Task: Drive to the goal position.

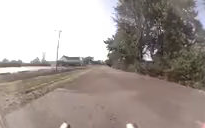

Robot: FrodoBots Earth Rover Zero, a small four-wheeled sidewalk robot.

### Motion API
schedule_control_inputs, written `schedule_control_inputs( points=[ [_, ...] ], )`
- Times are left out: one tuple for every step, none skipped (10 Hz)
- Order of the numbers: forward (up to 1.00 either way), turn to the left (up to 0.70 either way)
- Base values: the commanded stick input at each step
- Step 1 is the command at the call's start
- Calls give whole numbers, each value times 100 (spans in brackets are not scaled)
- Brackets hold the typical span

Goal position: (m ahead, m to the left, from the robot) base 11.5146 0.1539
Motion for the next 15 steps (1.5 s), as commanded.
schedule_control_inputs(
  points=[
    [70,0],
    [70,0],
    [70,0],
    [70,0],
    [70,0],
    [70,0],
    [70,0],
    [70,0],
    [70,0],
    [70,0],
    [70,0],
    [70,0],
    [70,0],
    [70,0],
    [70,0]
  ],
)
